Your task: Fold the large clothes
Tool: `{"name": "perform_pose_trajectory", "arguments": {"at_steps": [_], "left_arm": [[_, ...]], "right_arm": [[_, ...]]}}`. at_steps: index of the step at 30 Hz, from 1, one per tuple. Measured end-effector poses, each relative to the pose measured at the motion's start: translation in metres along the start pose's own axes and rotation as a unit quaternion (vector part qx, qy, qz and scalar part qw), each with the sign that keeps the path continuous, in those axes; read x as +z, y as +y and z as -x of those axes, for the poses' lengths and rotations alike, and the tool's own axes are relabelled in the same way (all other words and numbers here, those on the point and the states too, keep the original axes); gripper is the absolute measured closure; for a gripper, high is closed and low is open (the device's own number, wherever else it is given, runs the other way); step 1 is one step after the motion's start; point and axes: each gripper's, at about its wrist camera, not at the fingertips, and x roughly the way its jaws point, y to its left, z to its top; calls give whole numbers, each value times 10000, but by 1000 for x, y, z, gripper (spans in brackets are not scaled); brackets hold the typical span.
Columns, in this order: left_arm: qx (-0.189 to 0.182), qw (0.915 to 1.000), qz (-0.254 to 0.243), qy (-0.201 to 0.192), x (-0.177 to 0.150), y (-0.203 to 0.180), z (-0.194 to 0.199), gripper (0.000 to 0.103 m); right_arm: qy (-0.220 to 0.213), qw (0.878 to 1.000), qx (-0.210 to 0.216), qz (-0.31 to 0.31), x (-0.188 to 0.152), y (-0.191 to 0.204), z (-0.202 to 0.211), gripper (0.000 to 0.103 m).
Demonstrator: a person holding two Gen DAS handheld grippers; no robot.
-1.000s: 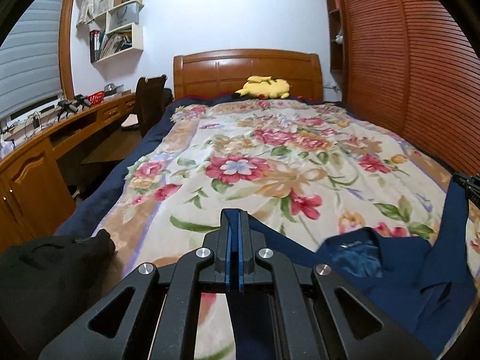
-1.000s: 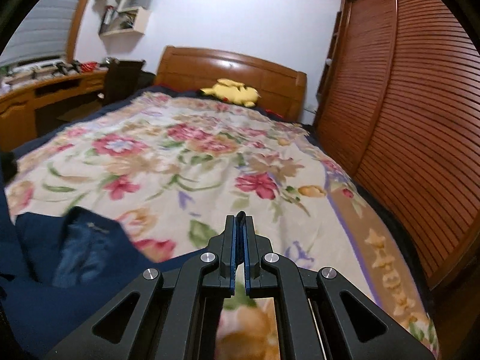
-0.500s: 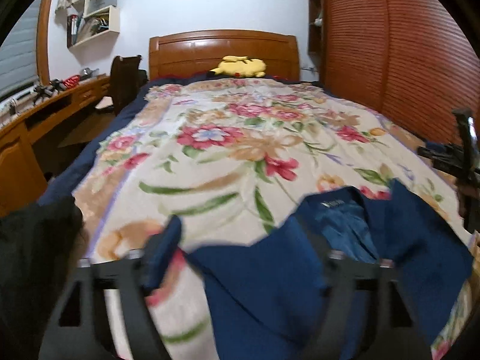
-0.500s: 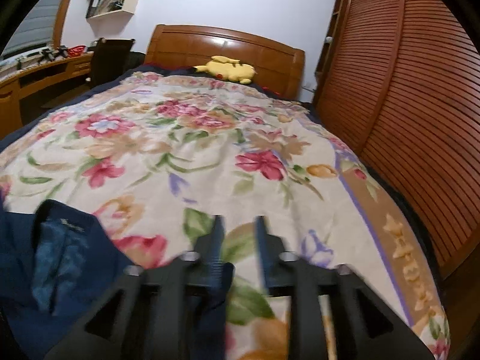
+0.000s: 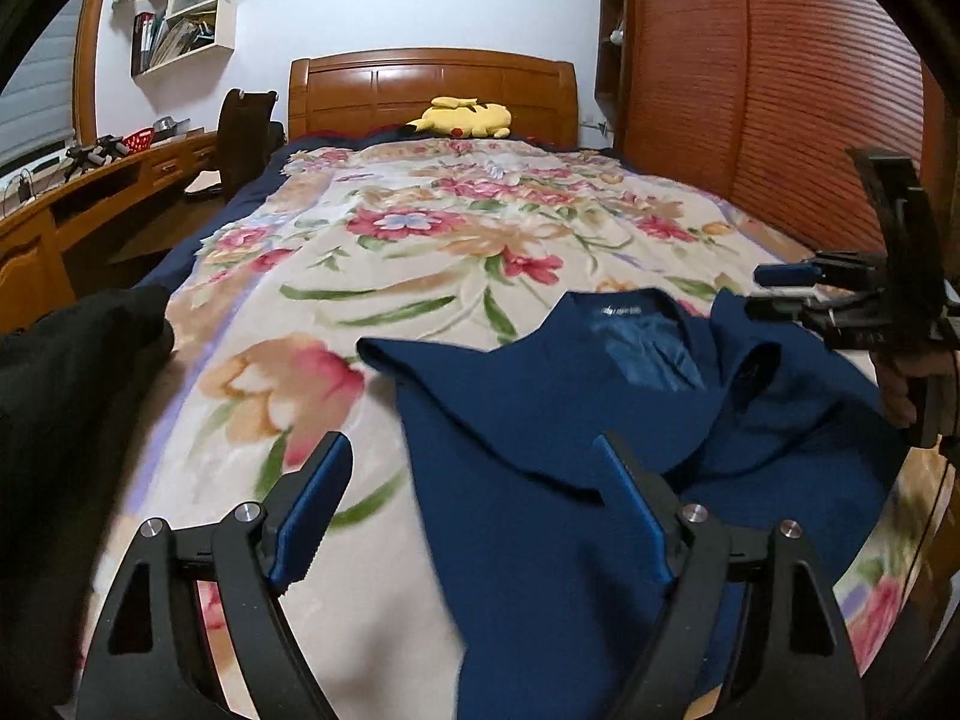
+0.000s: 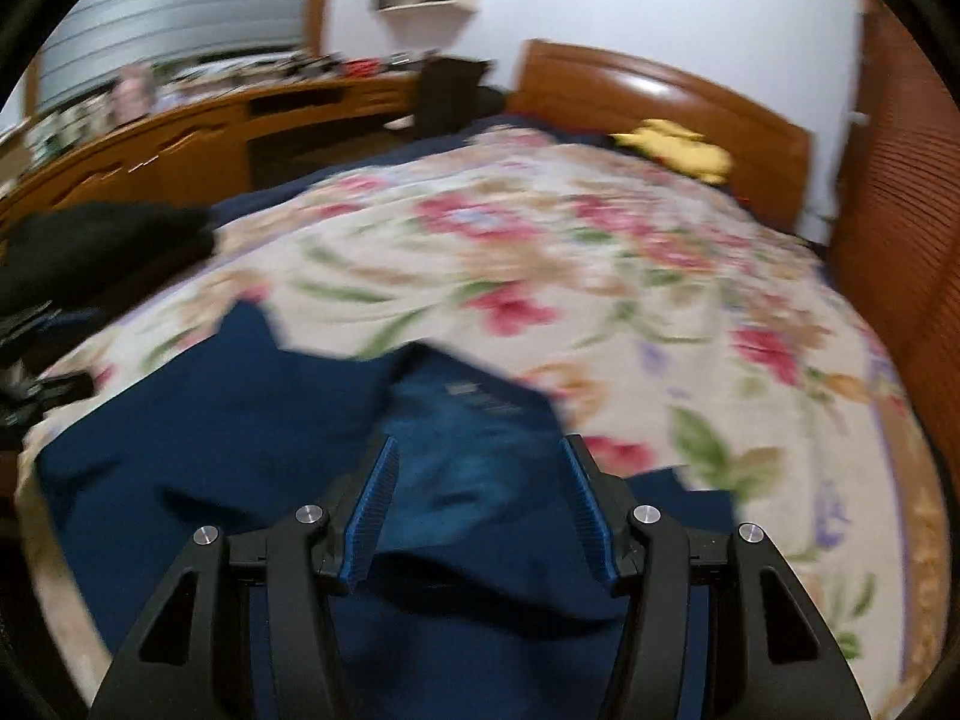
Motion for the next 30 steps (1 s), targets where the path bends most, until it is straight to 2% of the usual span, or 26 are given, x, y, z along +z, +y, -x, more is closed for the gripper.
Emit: {"name": "perform_pose_trajectory", "arguments": {"at_steps": [2,7,12,15,17,19,22,24,26,29,30], "left_arm": [[-17,10000,-48,15,-3,4,0,21],[-63,9999,-79,71,-10,13,2,21],[-45,9999,-103,115,-14,20,0,21],[-57,9999,-90,102,-14,22,0,21],[-73,9999,-75,67,-14,24,2,21],[-102,9999,-53,39,-14,24,3,21],[-119,9999,-49,9,-14,23,4,21],[-139,9999,-59,4,-14,21,5,21],[-166,9998,-65,4,-14,19,5,21],[-213,9998,-58,-10,-13,16,4,21],[-239,9997,-62,-16,-12,15,4,21]], "right_arm": [[137,9992,304,198,-3,18,-4,46],[516,9940,709,660,-15,53,-14,46],[823,9866,863,1112,-15,63,-27,46],[933,9825,922,1322,-4,73,-40,46],[916,9821,882,1387,7,80,-48,63],[847,9838,784,1375,19,80,-59,100],[544,9880,544,1341,40,75,-71,101],[411,9939,142,1013,55,60,-79,101],[399,9968,-461,511,68,35,-91,101],[444,9959,-786,27,76,7,-104,100],[508,9952,-832,-37,77,2,-106,87]]}}
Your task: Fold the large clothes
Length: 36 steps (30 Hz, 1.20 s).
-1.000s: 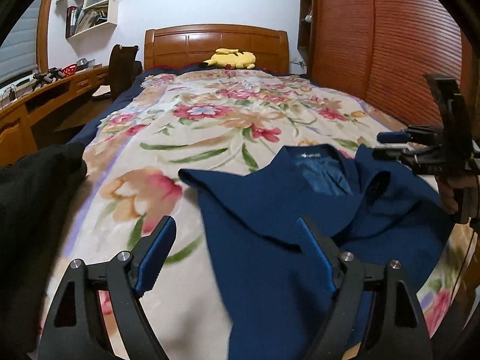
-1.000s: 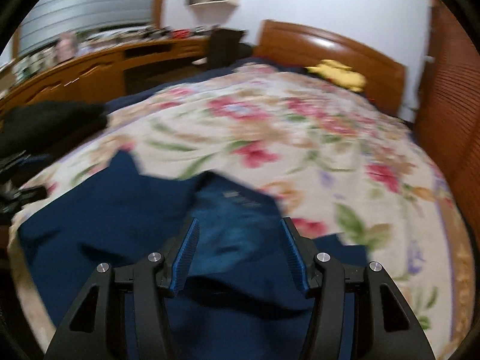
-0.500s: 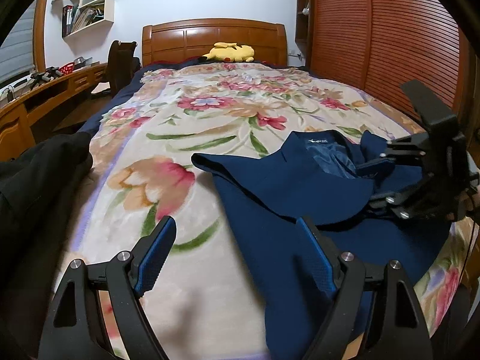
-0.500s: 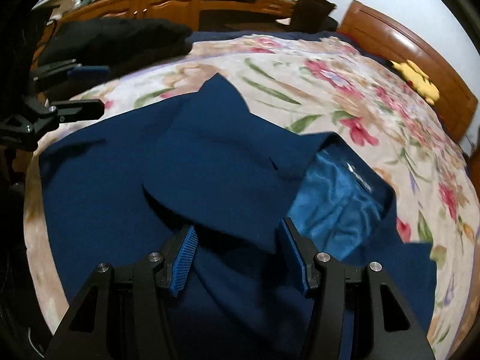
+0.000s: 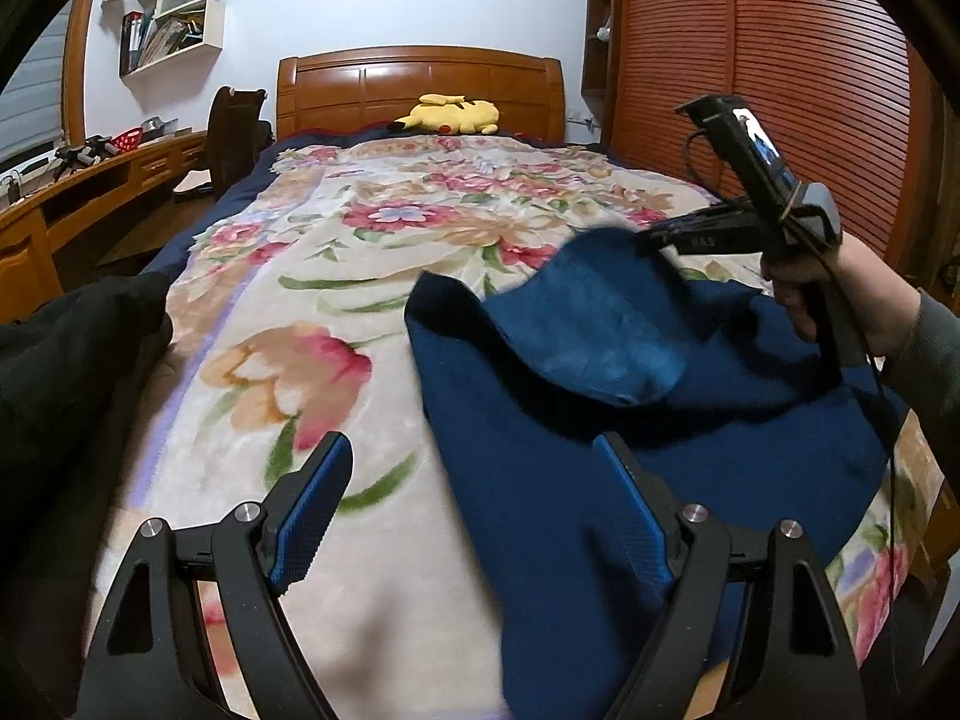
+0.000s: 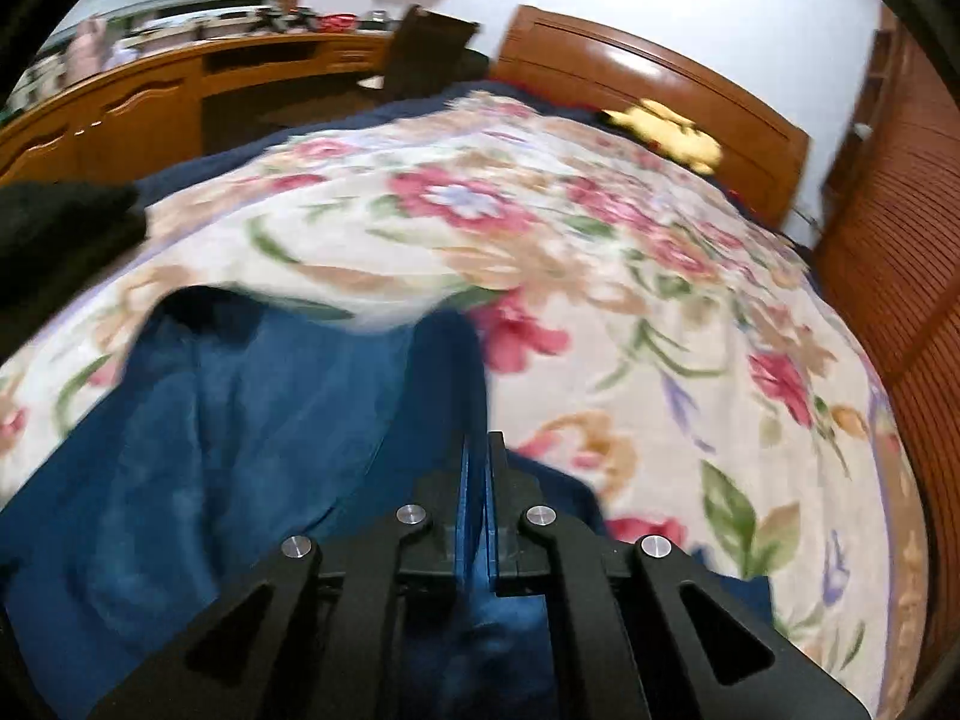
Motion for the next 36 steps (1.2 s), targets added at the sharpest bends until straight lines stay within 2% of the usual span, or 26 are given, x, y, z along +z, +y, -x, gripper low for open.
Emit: {"name": "perform_pose_trajectory", "arguments": {"at_steps": [1,3,5,8,11,15,19,25,31,36], "left_arm": [[-18,10000,-13,-10,1,-1,0,21],[-42,10000,-48,-34,2,-5,1,21],[-79,9999,-72,-49,3,-8,2,21],[-112,9998,-114,-71,3,-14,4,21],[-123,9998,-141,-87,4,-17,5,21],[-132,9998,-134,-91,4,-19,5,21],[-114,9998,-142,-83,4,-21,6,21],[-47,9999,-131,-40,3,-17,5,21],[-26,10000,-85,-21,2,-9,6,21],[-27,10000,-82,-27,2,-7,6,21]], "right_arm": [[105,9999,12,-90,-1,-4,-2,64],[155,9996,193,-146,-4,-8,2,42],[-30,10000,36,-51,-10,-11,19,41],[-44,9994,333,-97,-27,-22,43,41],[16,9995,269,152,-51,-27,67,41],[346,9987,310,224,-70,-32,63,41],[458,9970,572,242,-69,-26,56,41],[394,9911,1101,636,-59,17,47,41],[360,9770,1768,1139,-51,67,40,41],[397,9665,2109,1405,-52,89,39,41]]}}
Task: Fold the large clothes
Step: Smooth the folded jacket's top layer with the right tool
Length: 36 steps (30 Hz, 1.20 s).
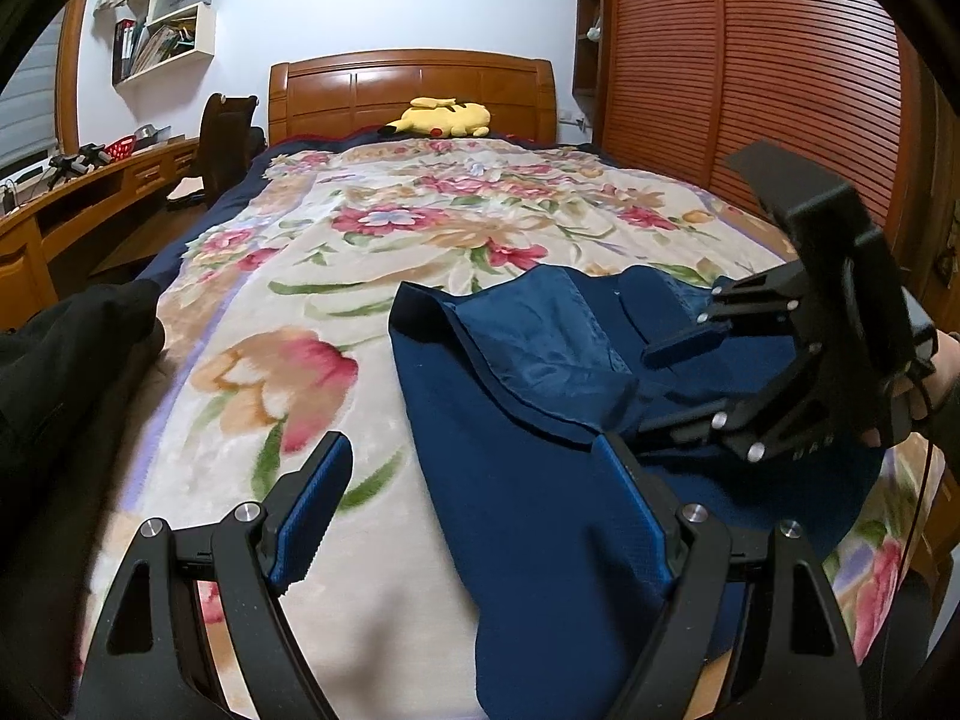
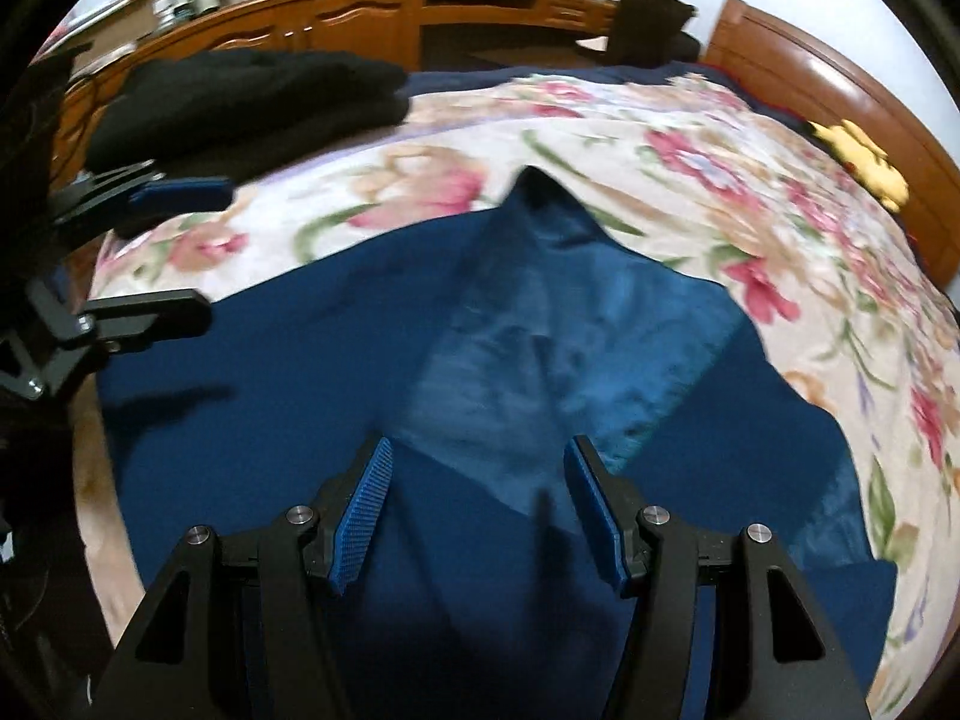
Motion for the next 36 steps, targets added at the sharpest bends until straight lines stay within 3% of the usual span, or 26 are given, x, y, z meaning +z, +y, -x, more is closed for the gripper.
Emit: {"name": "perform_pose_trajectory", "arguments": {"at_steps": [3,4,5,6,10,12,15,18,20,22,24,29,32,36], "left_arm": [[6,10000,-5,3,0,0,0,21],[6,10000,-8,5,0,1,0,21],[5,10000,-5,4,0,0,0,21],[9,10000,-3,2,0,0,0,21],[8,10000,13,-7,0,1,0,21],[6,10000,25,-10,0,2,0,21],[14,10000,17,-8,0,2,-1,21],[16,10000,8,8,0,3,-1,21],[13,10000,19,11,0,3,-1,21],[3,10000,20,-2,1,2,-2,21],[-17,10000,26,-14,1,0,-2,21],[-47,10000,-43,-11,0,-8,-3,21],[-40,10000,-65,15,0,-10,-5,21],[-17,9999,-77,138,-3,-12,-13,21]], "right_arm": [[227,9997,-8,135,0,4,-9,46],[309,9994,21,180,1,4,-14,64],[394,9989,40,251,4,4,-21,75],[428,9985,-15,356,5,4,-24,100],[139,9971,-618,420,21,-10,-26,101],[-61,9926,-1190,216,34,-31,-25,101],[-403,9759,-2127,-283,53,-66,-24,101],[-731,9584,-2643,-797,67,-94,-24,100],[-608,9610,-2574,-806,71,-98,-36,91],[-413,9650,-2431,-894,67,-104,-44,51],[-489,9653,-2401,-899,61,-111,-39,37],[-366,9518,-2711,-1385,30,-157,-7,37],[-65,9391,-2969,-1729,0,-190,-3,37],[443,9259,-2973,-2287,-44,-235,-18,37]]}}
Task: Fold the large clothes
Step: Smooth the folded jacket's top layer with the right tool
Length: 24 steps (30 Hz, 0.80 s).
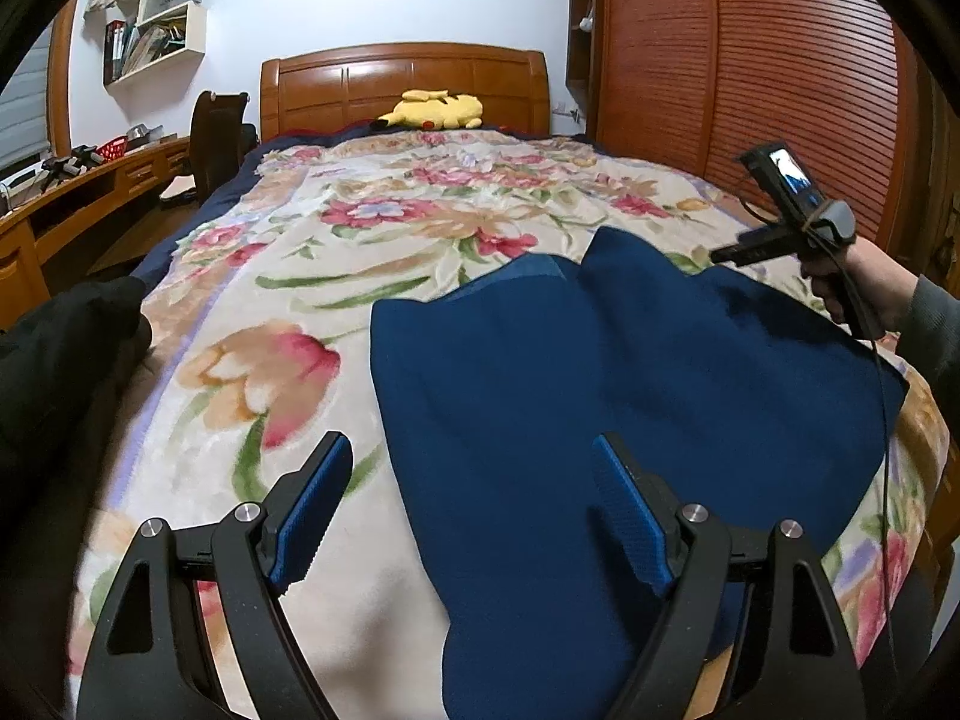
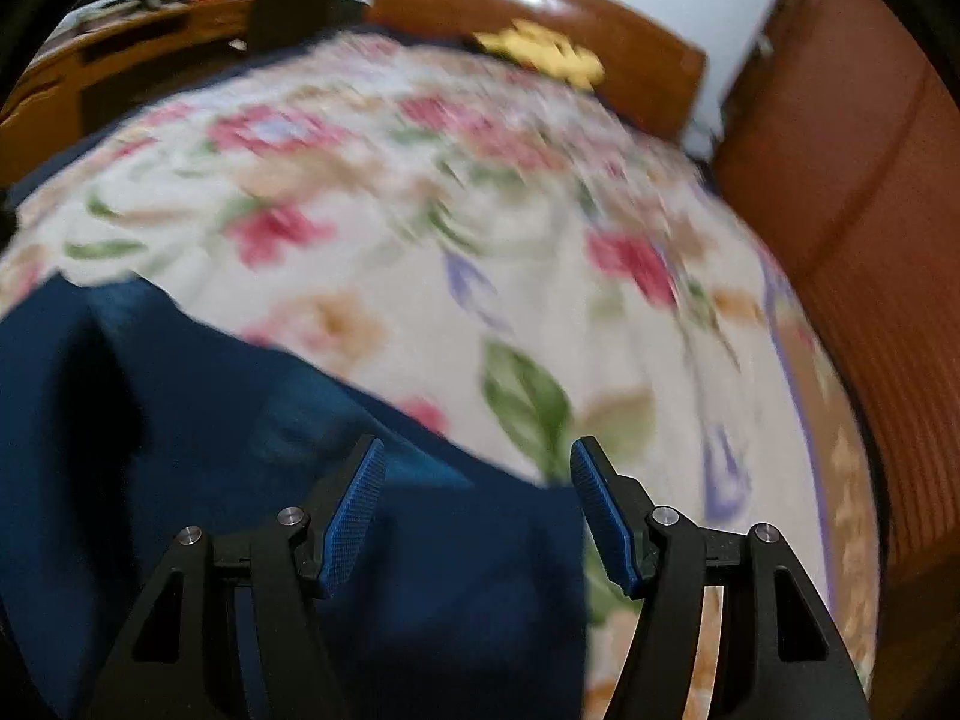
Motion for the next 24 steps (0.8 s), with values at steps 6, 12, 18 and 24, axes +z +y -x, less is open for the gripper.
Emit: {"name": "perform_pose_trajectory", "arguments": {"at_steps": [6,12,18,24], "left_arm": [[22,9998,5,204,-4,-1,-14,21],[143,9991,-71,388,-8,-3,-25,21],[188,9988,-59,453,-10,-1,-27,21],[186,9989,-43,434,-10,-1,-26,21]], "right_arm": [[621,9949,275,-747,-26,-49,-47,37],[606,9858,1021,-1188,-34,-72,-57,96],[-612,9895,287,-1281,-34,-100,11,101],[-136,9867,-153,-1611,-52,-136,-4,92]]}}
